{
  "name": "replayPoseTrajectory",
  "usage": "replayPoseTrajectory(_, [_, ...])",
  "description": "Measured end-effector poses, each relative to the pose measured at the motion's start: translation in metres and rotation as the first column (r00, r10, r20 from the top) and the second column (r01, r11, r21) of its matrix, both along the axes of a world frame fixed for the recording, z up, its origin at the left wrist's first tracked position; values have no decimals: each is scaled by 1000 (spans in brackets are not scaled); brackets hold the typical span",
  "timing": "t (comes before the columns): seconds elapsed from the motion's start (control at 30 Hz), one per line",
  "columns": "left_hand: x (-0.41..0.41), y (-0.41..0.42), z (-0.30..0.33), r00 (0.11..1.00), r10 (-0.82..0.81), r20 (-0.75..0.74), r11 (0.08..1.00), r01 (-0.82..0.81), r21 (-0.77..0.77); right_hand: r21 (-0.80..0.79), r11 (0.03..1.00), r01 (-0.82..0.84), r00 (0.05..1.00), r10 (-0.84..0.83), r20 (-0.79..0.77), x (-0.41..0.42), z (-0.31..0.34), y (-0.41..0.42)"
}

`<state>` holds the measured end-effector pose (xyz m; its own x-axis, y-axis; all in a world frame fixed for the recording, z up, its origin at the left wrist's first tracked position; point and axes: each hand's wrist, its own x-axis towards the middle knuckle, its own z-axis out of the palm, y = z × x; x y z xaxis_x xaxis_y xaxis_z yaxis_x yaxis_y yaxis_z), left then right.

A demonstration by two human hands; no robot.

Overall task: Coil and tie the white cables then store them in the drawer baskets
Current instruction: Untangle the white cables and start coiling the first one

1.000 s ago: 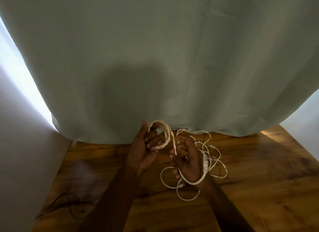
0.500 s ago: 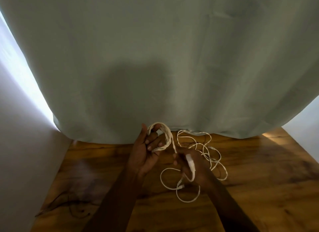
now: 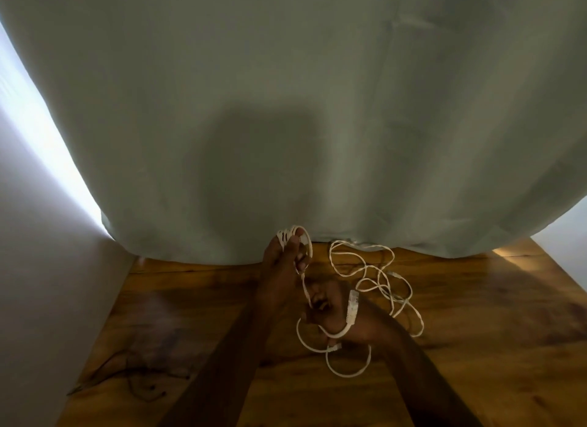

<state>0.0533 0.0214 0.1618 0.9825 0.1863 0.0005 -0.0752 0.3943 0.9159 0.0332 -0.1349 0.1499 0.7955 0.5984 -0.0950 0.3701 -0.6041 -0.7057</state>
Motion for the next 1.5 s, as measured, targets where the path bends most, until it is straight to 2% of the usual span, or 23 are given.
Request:
replayPoseTrajectory(0.07, [0, 1, -5, 1000, 17, 18, 984, -20, 175, 22, 999, -35, 999, 36, -16, 2, 3, -1])
replayPoseTrajectory(0.13, [0, 0, -7, 999, 0, 43, 960, -12, 279, 7, 997, -83, 996, 83, -17, 1, 8, 2])
replayPoseTrajectory(0.2, [-1, -1, -9, 995, -63, 74, 924, 30, 382, 43, 997, -59, 998, 60, -20, 3, 17, 7])
replayPoseTrajectory(0.3, [-3, 4, -15, 989, -130, 67, 835, 73, 545, 189, 979, 82, 971, -35, -236, 3, 31, 11])
replayPoseTrajectory(0.37, [-3, 7, -18, 990, -130, 48, 812, 79, 579, 284, 937, 204, 889, -56, -455, 2, 38, 9])
replayPoseTrajectory(0.47, [-4, 7, -20, 996, -93, -7, 839, 82, 539, 380, 886, 267, 798, 18, -603, 1, 46, 0])
replayPoseTrajectory(0.53, [-5, 7, -20, 995, -88, -55, 872, 103, 478, 451, 861, 233, 776, 115, -621, 0, 50, -6])
replayPoseTrajectory(0.6, [-7, 6, -17, 991, -104, -79, 910, 127, 395, 485, 842, 235, 778, 137, -614, -2, 51, -6])
replayPoseTrajectory(0.8, [-17, -2, -19, 959, -234, -160, 930, 269, 249, 475, 740, 476, 841, -225, -492, 3, 56, 10])
replayPoseTrajectory(0.9, [-21, -2, -28, 928, -318, -194, 947, 322, -10, 485, 716, 503, 836, -259, -484, 6, 54, 12])
replayPoseTrajectory(0.97, [-26, 0, -29, 898, -405, -173, 910, 378, -169, 465, 703, 538, 819, -305, -486, 7, 50, 14])
replayPoseTrajectory(1.03, [-32, 3, -32, 891, -434, -138, 900, 422, -105, 404, 707, 581, 795, -386, -468, 9, 43, 16])
replayPoseTrajectory(1.07, [-36, 3, -33, 887, -442, -129, 896, 443, -25, 329, 737, 590, 797, -465, -386, 9, 40, 17])
replayPoseTrajectory(1.13, [-41, 6, -34, 878, -461, -128, 882, 469, 40, 153, 786, 598, 800, -596, -68, 8, 33, 16])
replayPoseTrajectory(1.17, [-42, 9, -34, 870, -477, -127, 874, 485, 43, 128, 798, 589, 799, -599, 53, 5, 29, 15])
replayPoseTrajectory(1.2, [-43, 11, -35, 864, -486, -133, 869, 494, 33, 163, 823, 544, 821, -562, 100, 2, 25, 16])
replayPoseTrajectory(1.27, [-46, 17, -35, 864, -474, -169, 880, 473, -45, 251, 875, 415, 886, -451, 106, 1, 13, 18])
replayPoseTrajectory(1.37, [-50, 20, -28, 869, -424, -256, 900, 374, -224, 329, 883, 335, 940, -339, -46, -6, 7, 29])
replayPoseTrajectory(1.43, [-47, 22, -25, 896, -322, -306, 945, 283, -166, 403, 846, 350, 935, -342, -95, -15, 3, 40])
replayPoseTrajectory(1.5, [-47, 23, -23, 919, -209, -333, 977, 208, -39, 486, 763, 426, 895, -434, -103, -23, -7, 58])
